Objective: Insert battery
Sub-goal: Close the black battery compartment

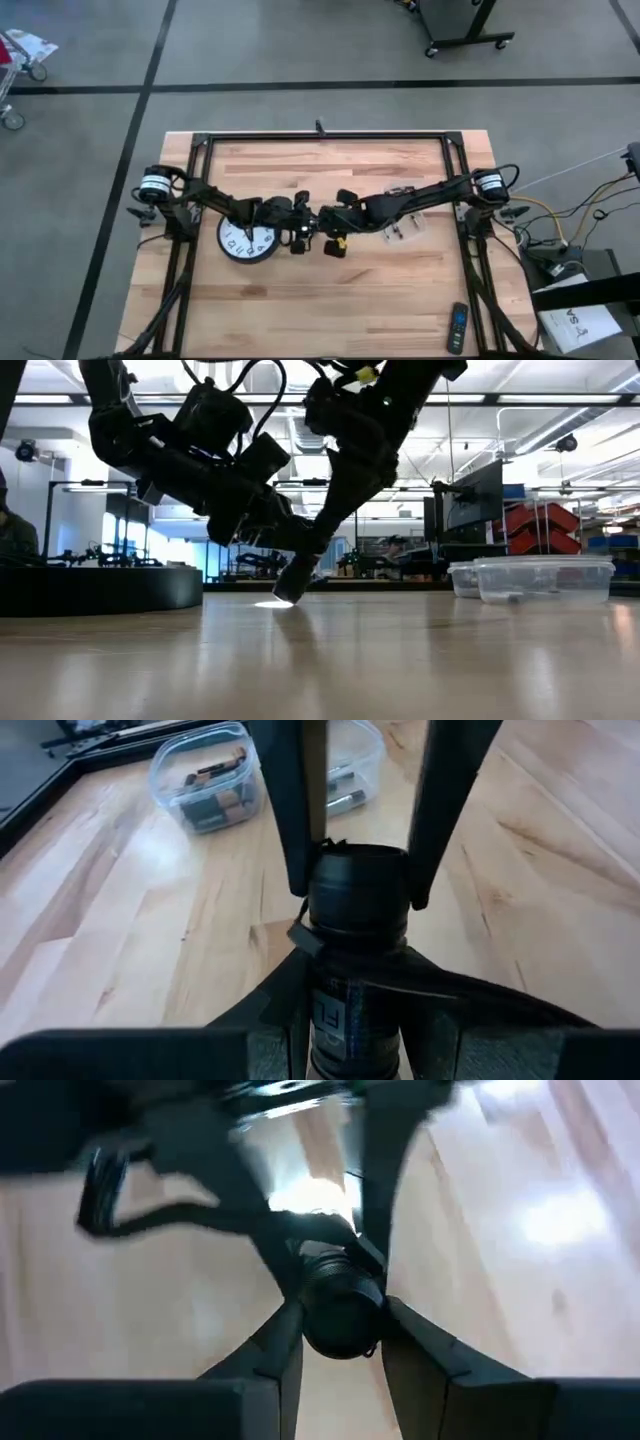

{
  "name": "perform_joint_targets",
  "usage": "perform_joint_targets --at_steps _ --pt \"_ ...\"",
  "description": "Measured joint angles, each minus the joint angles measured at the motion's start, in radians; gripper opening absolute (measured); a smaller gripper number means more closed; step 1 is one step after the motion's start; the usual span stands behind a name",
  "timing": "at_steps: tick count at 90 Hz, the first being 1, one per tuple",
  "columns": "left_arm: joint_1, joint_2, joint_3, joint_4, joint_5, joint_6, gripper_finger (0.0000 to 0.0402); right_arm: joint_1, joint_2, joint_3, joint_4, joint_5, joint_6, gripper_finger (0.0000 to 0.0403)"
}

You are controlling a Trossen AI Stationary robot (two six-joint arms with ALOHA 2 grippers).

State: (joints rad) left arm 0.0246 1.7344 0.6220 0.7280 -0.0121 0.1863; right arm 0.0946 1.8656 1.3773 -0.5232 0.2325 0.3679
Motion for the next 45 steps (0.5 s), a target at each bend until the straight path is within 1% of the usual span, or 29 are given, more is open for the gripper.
perform_joint_targets --at_steps 10,16,24,29,32,37,45 --pt "0.000 0.000 0.000 0.000 -0.004 -0.003 0.0093 -0.001 0.001 0.000 0.002 -0.001 0.251 0.0099" --pt "0.000 0.000 0.000 0.000 -0.006 -0.007 0.0093 -0.001 0.001 0.000 0.003 -0.001 0.443 0.0102" --pt "0.000 0.000 0.000 0.000 -0.006 -0.014 0.0093 -0.001 0.001 0.000 0.004 -0.003 0.738 0.0101" --pt "0.000 0.000 0.000 0.000 -0.007 -0.017 0.0093 -0.001 0.001 0.000 0.004 -0.005 0.863 0.0101" --pt "0.000 0.000 0.000 0.000 -0.006 -0.017 0.0093 0.002 0.001 0.000 0.004 -0.009 0.897 0.0103" --pt "0.000 0.000 0.000 0.000 -0.006 -0.016 0.0093 0.002 -0.001 0.000 0.003 -0.026 0.897 0.0109" --pt "0.000 0.000 0.000 0.013 -0.002 -0.029 0.0093 -0.001 -0.015 0.000 -0.009 -0.078 0.808 0.0128"
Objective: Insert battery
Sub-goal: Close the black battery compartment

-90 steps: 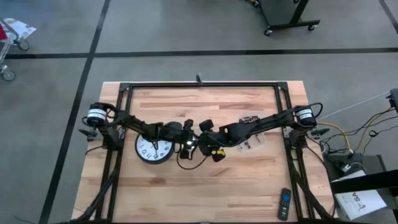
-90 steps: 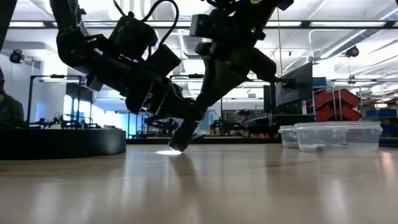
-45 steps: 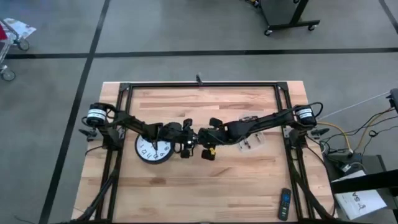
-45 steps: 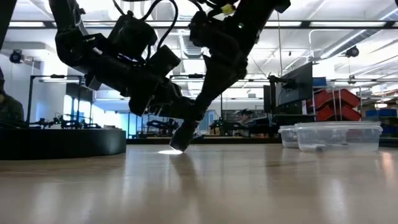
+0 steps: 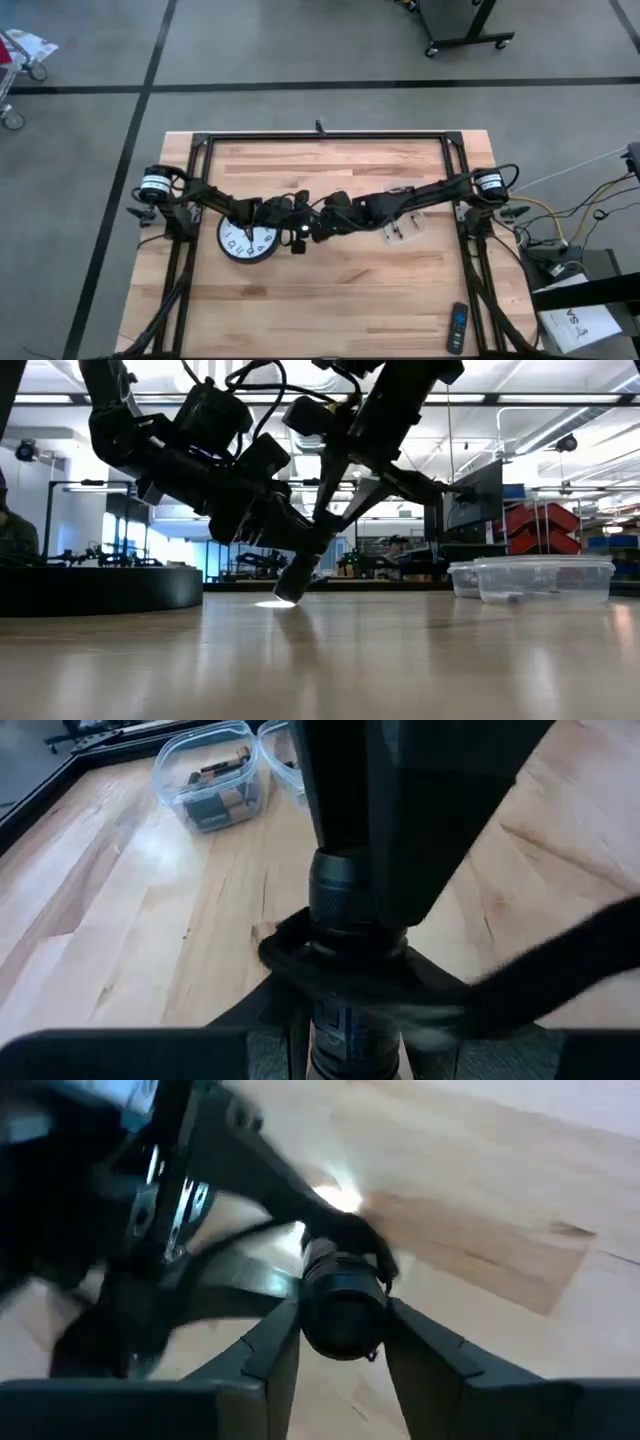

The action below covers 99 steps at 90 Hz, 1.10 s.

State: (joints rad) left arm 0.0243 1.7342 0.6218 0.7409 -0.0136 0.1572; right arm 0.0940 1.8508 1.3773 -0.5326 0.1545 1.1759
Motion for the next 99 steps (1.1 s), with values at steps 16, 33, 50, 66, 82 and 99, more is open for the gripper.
perform_joint_targets --at_steps 16,33,50,66,82,99 --pt "0.003 -0.005 0.004 0.018 -0.012 -0.018 0.0093 -0.007 -0.092 0.028 -0.083 -0.050 -0.385 0.0174" --pt "0.001 -0.005 0.004 0.010 0.009 -0.021 0.0093 -0.006 -0.138 0.105 -0.150 -0.030 -0.891 0.0205" --pt "0.002 -0.004 0.004 0.007 0.031 -0.021 0.0093 0.004 -0.121 0.115 -0.156 -0.024 -1.409 0.0211" --pt "0.001 -0.003 0.002 -0.008 0.031 -0.021 0.0093 0.006 -0.052 0.108 -0.166 -0.025 -1.673 0.0202" --pt "0.001 -0.003 0.002 -0.008 0.032 -0.021 0.0093 0.006 0.001 0.108 -0.165 0.035 -1.825 0.0192" --pt "0.001 -0.003 0.001 -0.009 0.033 -0.020 0.0093 0.004 0.023 0.106 -0.161 0.081 -1.920 0.0179"
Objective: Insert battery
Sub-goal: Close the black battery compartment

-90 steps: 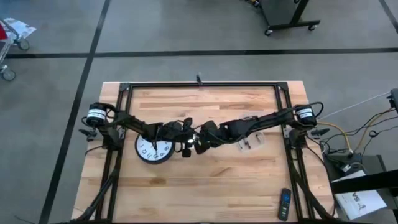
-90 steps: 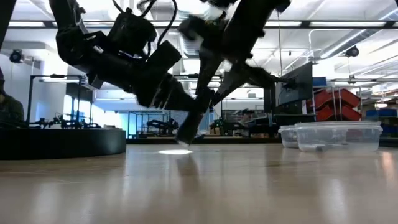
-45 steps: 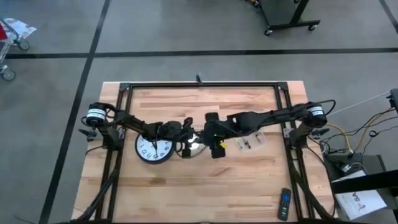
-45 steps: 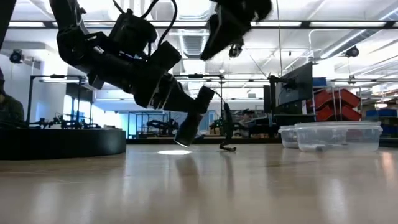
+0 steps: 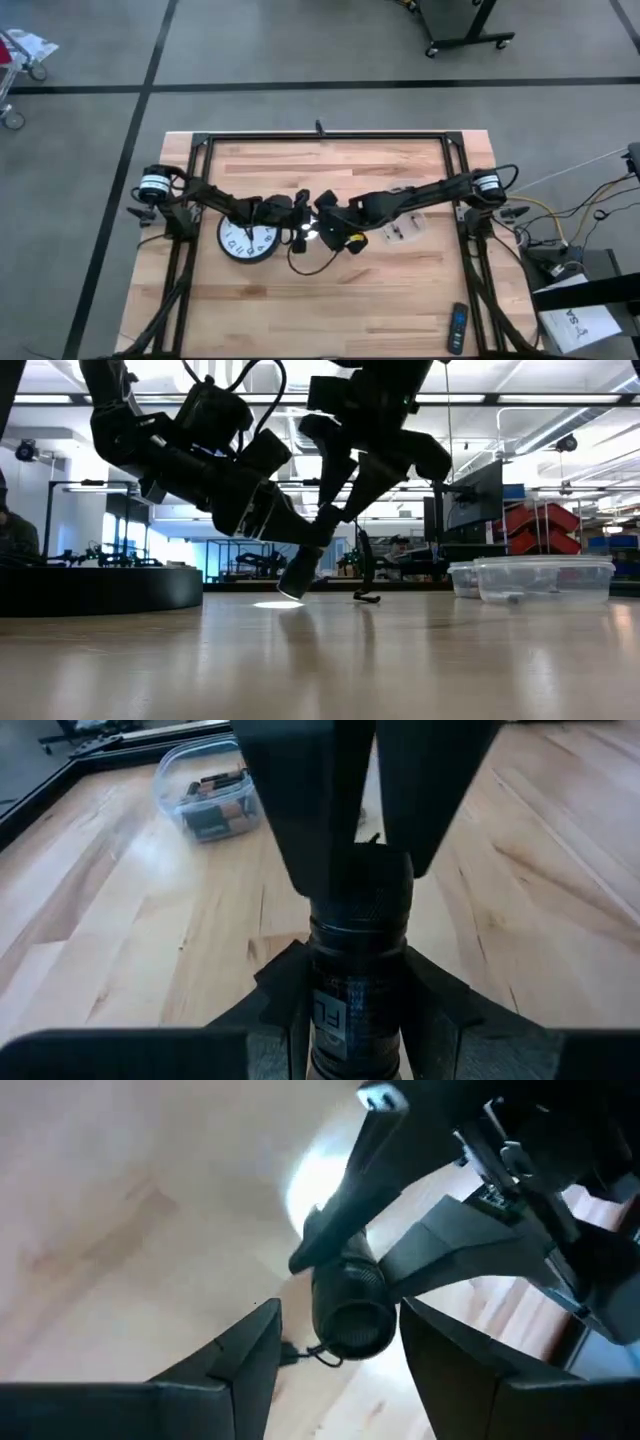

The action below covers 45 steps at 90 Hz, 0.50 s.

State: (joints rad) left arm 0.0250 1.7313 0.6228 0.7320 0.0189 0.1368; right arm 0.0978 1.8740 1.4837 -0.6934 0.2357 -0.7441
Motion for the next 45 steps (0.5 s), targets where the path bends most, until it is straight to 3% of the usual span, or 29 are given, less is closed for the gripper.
perform_joint_targets --at_steps 15,45 --pt "0.000 0.000 0.000 -0.003 0.001 0.000 0.0093 0.000 0.006 0.000 0.004 0.001 0.040 0.0154" --pt "0.000 0.002 -0.002 -0.017 0.002 0.001 0.0093 0.000 0.013 0.000 0.021 0.000 0.184 0.0067"
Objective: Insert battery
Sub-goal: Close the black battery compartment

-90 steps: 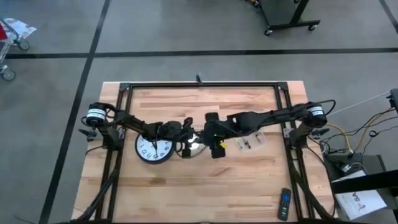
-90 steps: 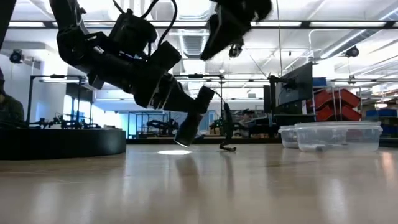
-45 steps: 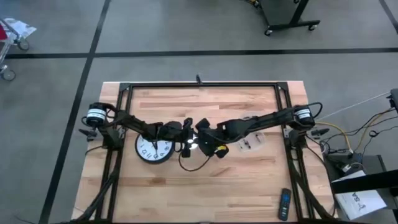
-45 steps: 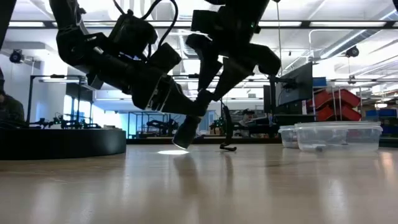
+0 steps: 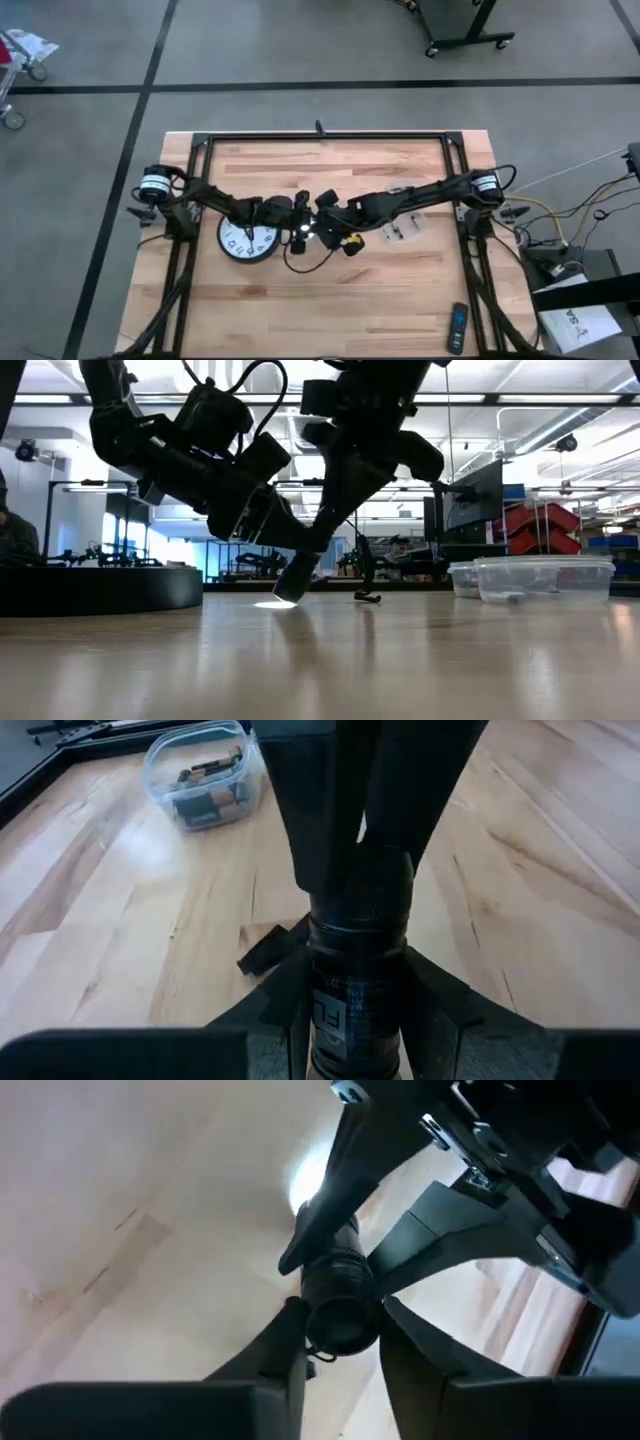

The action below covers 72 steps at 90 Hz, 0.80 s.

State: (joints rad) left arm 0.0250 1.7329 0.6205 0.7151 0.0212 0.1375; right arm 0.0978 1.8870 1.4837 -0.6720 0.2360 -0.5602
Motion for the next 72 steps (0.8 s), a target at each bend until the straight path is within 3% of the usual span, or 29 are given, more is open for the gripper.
perform_joint_targets --at_steps 12,28,35,50,72 --pt "0.000 0.000 -0.001 0.000 -0.002 0.003 0.0093 0.000 -0.003 0.000 -0.001 0.004 0.184 0.0062" --pt "0.001 0.000 -0.001 0.000 -0.013 0.001 0.0093 -0.006 0.015 0.000 0.037 0.008 0.679 0.0052" --pt "0.000 0.002 -0.002 -0.012 -0.011 0.003 0.0093 -0.006 0.032 -0.001 0.034 -0.034 0.812 0.0034" --pt "-0.003 0.004 -0.001 -0.014 0.008 0.006 0.0090 0.020 0.021 0.001 0.035 -0.048 0.841 0.0014" --pt "-0.001 -0.002 0.001 -0.001 -0.008 0.002 0.0090 0.024 -0.056 0.051 -0.013 -0.055 0.713 0.0036"
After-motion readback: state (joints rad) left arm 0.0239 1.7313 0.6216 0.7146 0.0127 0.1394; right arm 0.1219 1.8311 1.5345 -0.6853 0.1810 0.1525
